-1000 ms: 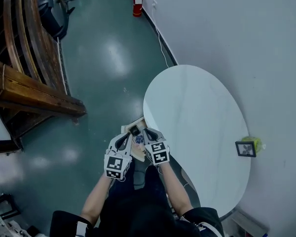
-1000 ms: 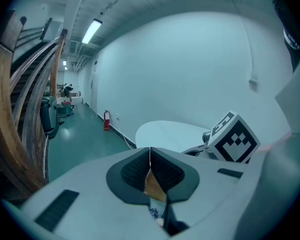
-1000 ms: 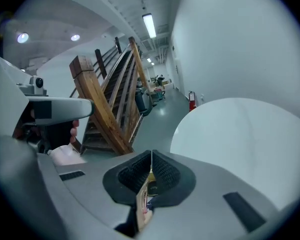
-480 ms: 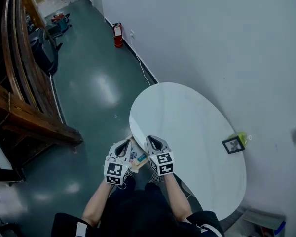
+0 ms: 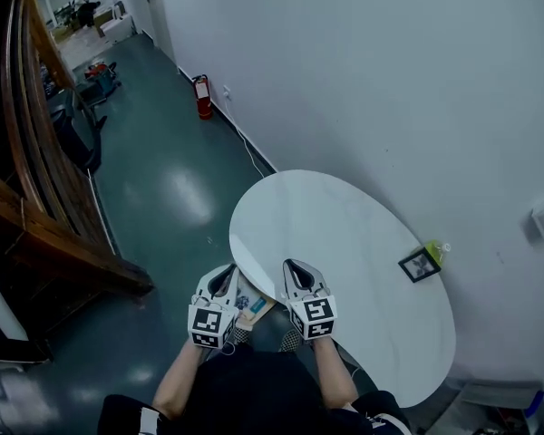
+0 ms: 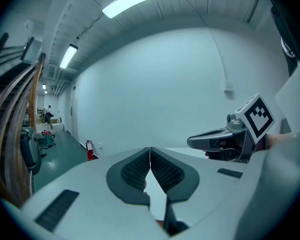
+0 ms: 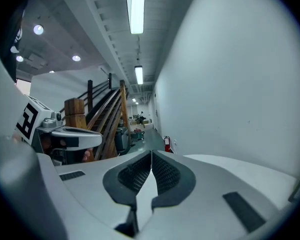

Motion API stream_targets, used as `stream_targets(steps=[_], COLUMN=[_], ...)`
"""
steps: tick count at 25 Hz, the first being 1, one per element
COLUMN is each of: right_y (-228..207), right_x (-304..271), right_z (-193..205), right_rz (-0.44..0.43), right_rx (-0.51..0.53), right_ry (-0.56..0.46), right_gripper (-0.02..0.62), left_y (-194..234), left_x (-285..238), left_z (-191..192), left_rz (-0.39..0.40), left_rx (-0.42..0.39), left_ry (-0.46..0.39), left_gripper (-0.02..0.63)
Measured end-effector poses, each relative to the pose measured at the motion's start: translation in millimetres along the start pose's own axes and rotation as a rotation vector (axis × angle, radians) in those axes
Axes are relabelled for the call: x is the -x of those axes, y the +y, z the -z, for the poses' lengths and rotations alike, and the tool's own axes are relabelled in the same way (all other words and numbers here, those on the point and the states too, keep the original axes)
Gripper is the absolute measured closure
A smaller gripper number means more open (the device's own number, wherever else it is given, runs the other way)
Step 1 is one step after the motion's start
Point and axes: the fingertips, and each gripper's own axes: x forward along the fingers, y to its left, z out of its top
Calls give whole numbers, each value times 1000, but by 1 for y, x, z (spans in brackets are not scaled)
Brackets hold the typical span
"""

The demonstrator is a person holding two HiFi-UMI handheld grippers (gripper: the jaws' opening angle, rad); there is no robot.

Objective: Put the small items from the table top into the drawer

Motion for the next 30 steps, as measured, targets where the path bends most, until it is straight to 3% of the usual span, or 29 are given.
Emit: stream_targets(steps=[11, 30], right_y=[-3, -5], right_x=[30, 39], right_z=[-17, -18], right_rz=[30, 54], right_rx=[4, -9], right_ry=[-73, -85], right_gripper=[561, 565], left_y=[1, -6], left_x=[12, 10], left_z=[-23, -26], left_rz=[-20, 9], left_rx=[-28, -28], left_ry=[-47, -56], left_gripper=[586, 586])
